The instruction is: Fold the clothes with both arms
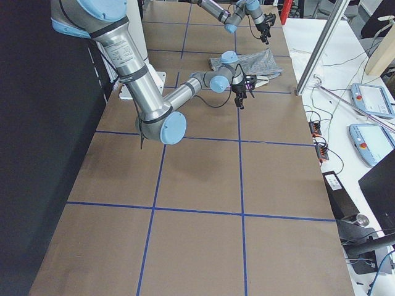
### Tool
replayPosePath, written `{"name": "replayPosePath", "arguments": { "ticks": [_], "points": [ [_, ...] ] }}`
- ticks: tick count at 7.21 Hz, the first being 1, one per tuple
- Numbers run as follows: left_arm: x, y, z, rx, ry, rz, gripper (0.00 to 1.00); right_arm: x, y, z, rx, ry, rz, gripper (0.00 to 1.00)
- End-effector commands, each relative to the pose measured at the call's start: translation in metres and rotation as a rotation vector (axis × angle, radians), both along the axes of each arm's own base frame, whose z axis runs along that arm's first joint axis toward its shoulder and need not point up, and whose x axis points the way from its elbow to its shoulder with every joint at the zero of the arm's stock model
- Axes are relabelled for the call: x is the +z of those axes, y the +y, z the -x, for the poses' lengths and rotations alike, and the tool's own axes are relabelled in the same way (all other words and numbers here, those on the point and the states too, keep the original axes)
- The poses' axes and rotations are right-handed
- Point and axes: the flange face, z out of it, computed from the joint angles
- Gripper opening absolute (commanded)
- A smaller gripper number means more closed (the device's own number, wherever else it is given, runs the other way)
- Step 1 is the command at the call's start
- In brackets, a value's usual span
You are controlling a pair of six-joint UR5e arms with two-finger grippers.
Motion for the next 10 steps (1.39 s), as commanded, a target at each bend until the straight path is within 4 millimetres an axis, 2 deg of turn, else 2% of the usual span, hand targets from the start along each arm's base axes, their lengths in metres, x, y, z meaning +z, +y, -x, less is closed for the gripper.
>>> {"name": "replayPosePath", "arguments": {
  "ticks": [1, 3, 5, 6, 8, 10],
  "points": [
    [-0.009, 0.009, 0.008, 0.019, 0.024, -0.017, 1.0, -0.028, -0.005, 0.07, 0.17, -0.111, 0.043, 0.62],
    [-0.009, 0.009, 0.008, 0.017, 0.025, -0.016, 1.0, -0.048, -0.01, 0.13, 0.258, -0.097, 0.08, 0.62],
    [-0.006, 0.01, 0.007, 0.014, 0.027, -0.011, 1.0, -0.064, -0.001, 0.151, 0.248, -0.096, 0.074, 0.62],
    [-0.002, 0.012, 0.008, 0.015, 0.027, -0.008, 1.0, -0.077, -0.005, 0.164, 0.258, -0.1, 0.075, 0.62],
    [0.007, 0.015, 0.01, 0.015, 0.023, -0.001, 1.0, -0.08, -0.01, 0.175, 0.261, -0.133, 0.054, 0.62],
    [0.008, 0.015, 0.012, 0.013, 0.022, 0.0, 1.0, -0.079, -0.011, 0.177, 0.267, -0.126, 0.05, 0.62]
  ]
}}
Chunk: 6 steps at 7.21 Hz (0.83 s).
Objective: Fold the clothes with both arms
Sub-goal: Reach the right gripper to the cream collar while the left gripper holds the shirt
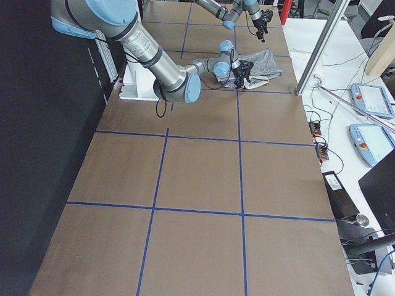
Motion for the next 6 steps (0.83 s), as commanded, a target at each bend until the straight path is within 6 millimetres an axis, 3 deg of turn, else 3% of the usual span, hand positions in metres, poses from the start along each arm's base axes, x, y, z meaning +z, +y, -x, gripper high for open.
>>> {"name": "replayPosePath", "arguments": {
  "ticks": [1, 2, 3, 6],
  "points": [
    [0.005, 0.001, 0.002, -0.001, -0.003, 0.005, 1.0, -0.003, 0.0, 0.003, 0.004, 0.001, -0.005, 0.6],
    [0.004, 0.002, 0.002, -0.001, -0.001, 0.002, 1.0, -0.004, 0.0, 0.003, 0.007, -0.002, -0.005, 0.38],
    [0.004, 0.005, 0.004, -0.001, 0.0, 0.0, 1.0, -0.004, 0.0, 0.003, 0.008, -0.004, -0.003, 0.01],
    [0.001, 0.008, 0.006, -0.001, 0.006, -0.01, 1.0, -0.017, 0.001, -0.007, 0.004, -0.017, -0.008, 0.0]
  ]
}}
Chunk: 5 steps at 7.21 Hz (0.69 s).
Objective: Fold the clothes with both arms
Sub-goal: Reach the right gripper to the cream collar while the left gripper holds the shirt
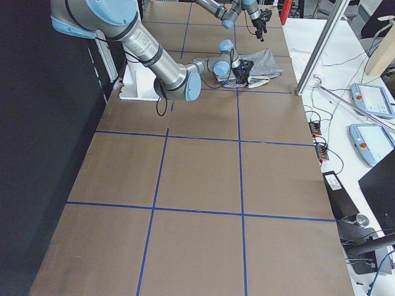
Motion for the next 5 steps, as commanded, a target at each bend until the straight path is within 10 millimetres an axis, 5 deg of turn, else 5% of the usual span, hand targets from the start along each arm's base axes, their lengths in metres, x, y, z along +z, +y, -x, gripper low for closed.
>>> {"name": "replayPosePath", "arguments": {
  "ticks": [1, 4, 5],
  "points": [
    [-0.006, 0.002, 0.001, -0.001, 0.008, -0.011, 1.0, -0.003, 0.016, -0.029, -0.002, 0.005, 0.005, 0.0],
    [-0.013, 0.004, -0.003, 0.006, 0.015, -0.021, 1.0, 0.086, 0.084, -0.112, -0.015, 0.0, -0.001, 0.0],
    [-0.014, 0.004, -0.003, 0.006, 0.015, -0.022, 1.0, 0.111, 0.125, -0.134, -0.036, -0.005, -0.012, 0.0]
  ]
}}
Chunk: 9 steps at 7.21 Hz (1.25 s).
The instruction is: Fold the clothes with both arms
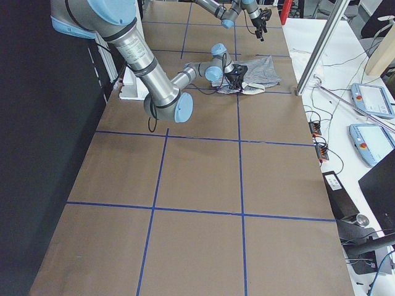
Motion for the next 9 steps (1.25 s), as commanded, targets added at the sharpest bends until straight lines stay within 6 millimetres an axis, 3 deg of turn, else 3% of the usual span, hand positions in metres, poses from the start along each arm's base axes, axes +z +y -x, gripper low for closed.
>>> {"name": "replayPosePath", "arguments": {
  "ticks": [1, 2, 3, 4, 6, 7, 9],
  "points": [
    [-0.004, 0.002, -0.003, 0.005, 0.004, -0.007, 1.0, 0.042, 0.08, -0.043, -0.026, 0.001, -0.045, 0.0],
    [-0.004, 0.002, -0.004, 0.006, 0.005, -0.007, 1.0, 0.05, 0.095, -0.042, -0.032, 0.012, -0.055, 0.0],
    [-0.004, 0.003, -0.005, 0.009, 0.005, -0.007, 1.0, 0.06, 0.106, -0.034, -0.041, 0.048, -0.074, 0.99],
    [-0.006, 0.003, -0.005, 0.009, 0.007, -0.009, 1.0, 0.053, 0.104, -0.044, -0.092, 0.077, -0.121, 1.0],
    [0.0, 0.009, -0.007, 0.016, 0.004, -0.006, 1.0, 0.026, 0.129, -0.084, -0.313, 0.165, -0.239, 1.0],
    [-0.002, 0.01, -0.007, 0.018, 0.006, -0.01, 1.0, 0.012, 0.142, -0.074, -0.346, 0.204, -0.231, 1.0],
    [-0.003, 0.01, -0.007, 0.017, 0.008, -0.01, 1.0, -0.03, 0.194, -0.024, -0.414, 0.254, -0.309, 1.0]
  ]
}}
